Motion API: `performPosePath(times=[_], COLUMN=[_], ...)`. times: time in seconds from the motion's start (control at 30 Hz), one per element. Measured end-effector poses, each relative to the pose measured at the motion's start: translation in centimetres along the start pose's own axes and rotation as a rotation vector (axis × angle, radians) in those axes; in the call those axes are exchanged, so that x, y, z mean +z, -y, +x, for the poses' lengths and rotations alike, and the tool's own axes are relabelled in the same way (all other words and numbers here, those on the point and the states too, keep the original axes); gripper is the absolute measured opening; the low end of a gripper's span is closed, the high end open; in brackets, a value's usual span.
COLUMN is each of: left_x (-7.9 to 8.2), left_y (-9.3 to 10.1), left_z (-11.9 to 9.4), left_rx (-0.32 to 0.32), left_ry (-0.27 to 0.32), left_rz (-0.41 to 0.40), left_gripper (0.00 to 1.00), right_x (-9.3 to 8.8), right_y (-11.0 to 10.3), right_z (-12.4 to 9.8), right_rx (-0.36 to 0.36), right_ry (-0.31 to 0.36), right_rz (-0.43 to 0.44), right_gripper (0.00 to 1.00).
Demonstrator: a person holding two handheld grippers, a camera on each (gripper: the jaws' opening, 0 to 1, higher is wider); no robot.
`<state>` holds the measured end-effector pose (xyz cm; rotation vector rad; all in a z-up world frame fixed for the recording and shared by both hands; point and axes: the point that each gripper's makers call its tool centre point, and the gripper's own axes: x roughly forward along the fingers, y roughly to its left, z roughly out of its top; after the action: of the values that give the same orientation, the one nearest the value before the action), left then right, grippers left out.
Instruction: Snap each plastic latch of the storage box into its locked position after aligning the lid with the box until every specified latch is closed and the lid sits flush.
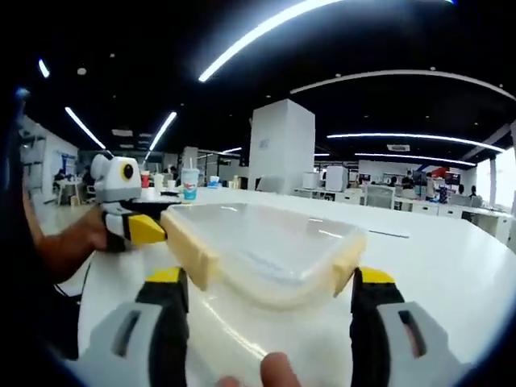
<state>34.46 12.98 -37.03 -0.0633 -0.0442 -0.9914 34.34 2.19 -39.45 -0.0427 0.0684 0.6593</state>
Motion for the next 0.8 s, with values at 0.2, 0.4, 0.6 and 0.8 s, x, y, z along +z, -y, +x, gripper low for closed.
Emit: performPosePath(times=[0.2,0.4,0.6,0.8], left_x=[-0.2,0.0,0.6,0.5], left_y=[0.2,0.4,0.3,0.3], left_z=[0.1,-0.2,-0.6,-1.3], left_rx=[-0.003,-0.005,-0.004,0.037], left_ry=[0.002,0.018,0.045,0.030], left_rz=[-0.004,-0.005,-0.008,-0.027], left_gripper=[0.65,0.64,0.60,0.62], right_x=[-0.6,-0.9,-1.9,-1.2], right_y=[-0.2,0.2,-0.6,-0.7], right_z=[-0.1,-2.2,-2.9,-3.1], right_rx=[-0.009,-0.023,-0.004,-0.008], right_ry=[-0.024,-0.055,-0.109,-0.061], right_rz=[-0.041,-0.147,-0.173,-0.117], right_gripper=[0.83,0.69,0.74,0.79])
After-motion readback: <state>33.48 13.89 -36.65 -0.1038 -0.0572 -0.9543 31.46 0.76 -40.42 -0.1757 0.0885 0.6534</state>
